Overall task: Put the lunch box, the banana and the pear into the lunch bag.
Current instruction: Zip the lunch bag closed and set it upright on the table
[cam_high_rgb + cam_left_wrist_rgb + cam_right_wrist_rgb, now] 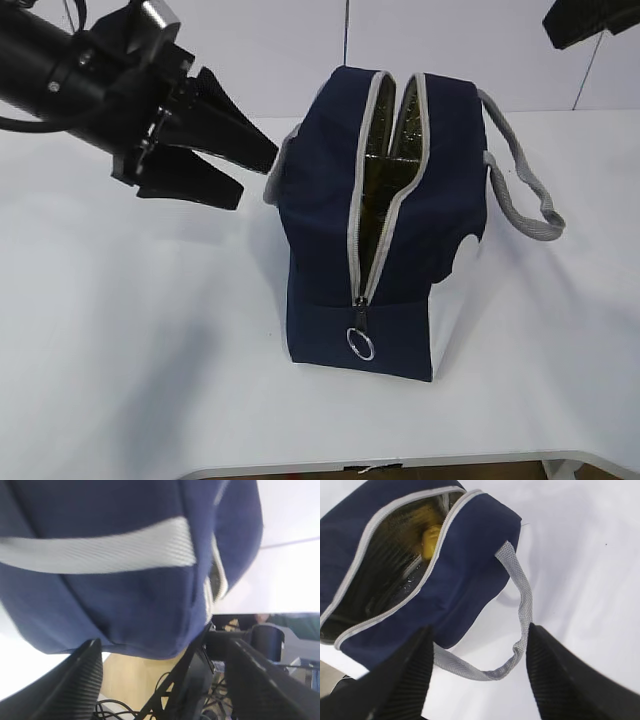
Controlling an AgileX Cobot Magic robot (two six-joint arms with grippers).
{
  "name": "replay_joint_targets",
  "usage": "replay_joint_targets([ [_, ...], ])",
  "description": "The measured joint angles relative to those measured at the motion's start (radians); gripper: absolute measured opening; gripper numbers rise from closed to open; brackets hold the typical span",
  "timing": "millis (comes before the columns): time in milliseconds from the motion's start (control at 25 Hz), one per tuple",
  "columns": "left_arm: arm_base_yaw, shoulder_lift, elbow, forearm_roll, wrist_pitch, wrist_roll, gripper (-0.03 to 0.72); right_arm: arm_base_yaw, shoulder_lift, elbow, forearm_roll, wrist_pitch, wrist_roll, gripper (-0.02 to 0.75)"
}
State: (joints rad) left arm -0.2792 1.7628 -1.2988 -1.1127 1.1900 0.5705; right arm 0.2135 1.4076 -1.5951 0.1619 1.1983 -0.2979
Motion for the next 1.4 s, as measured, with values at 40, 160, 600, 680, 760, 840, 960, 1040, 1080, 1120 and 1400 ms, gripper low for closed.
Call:
replay_joint_targets([
  [40,0.009,0.0,-0.005,0.004,0.0,0.0,0.536,0.0,-0.007,0.0,0.0,0.007,0.002,0.484],
  [160,0.027,-0.006,-0.032,0.025,0.0,0.0,0.482,0.0,-0.04,0.0,0.0,0.033,0.013,0.484],
  [600,0.03,-0.172,-0.064,0.467,0.023,-0.18,0.391,0.0,-0.186,0.01,0.002,0.063,0.067,0.484],
  [680,0.03,-0.206,-0.064,0.536,0.029,-0.233,0.389,0.0,-0.207,0.01,0.002,0.065,0.094,0.483],
  [760,0.03,-0.246,-0.064,0.577,0.033,-0.258,0.389,0.0,-0.214,0.01,0.002,0.065,0.104,0.483],
  [840,0.03,-0.281,-0.064,0.606,0.037,-0.279,0.388,0.0,-0.216,0.01,0.002,0.065,0.108,0.483],
  [960,0.03,-0.326,-0.064,0.642,0.039,-0.297,0.384,0.0,-0.216,0.022,0.009,0.066,0.11,0.483],
  [1040,0.03,-0.351,-0.064,0.649,0.04,-0.303,0.384,0.0,-0.22,0.058,0.018,0.066,0.11,0.483],
  [1080,0.03,-0.363,-0.064,0.649,0.043,-0.302,0.384,0.0,-0.228,0.09,0.02,0.062,0.11,0.483],
  [1120,0.03,-0.372,-0.064,0.649,0.043,-0.302,0.383,0.0,-0.239,0.13,0.022,0.05,0.11,0.483],
  [1400,0.03,-0.454,-0.064,0.649,0.049,-0.307,0.362,0.0,-0.441,0.422,0.024,-0.143,0.079,0.482],
])
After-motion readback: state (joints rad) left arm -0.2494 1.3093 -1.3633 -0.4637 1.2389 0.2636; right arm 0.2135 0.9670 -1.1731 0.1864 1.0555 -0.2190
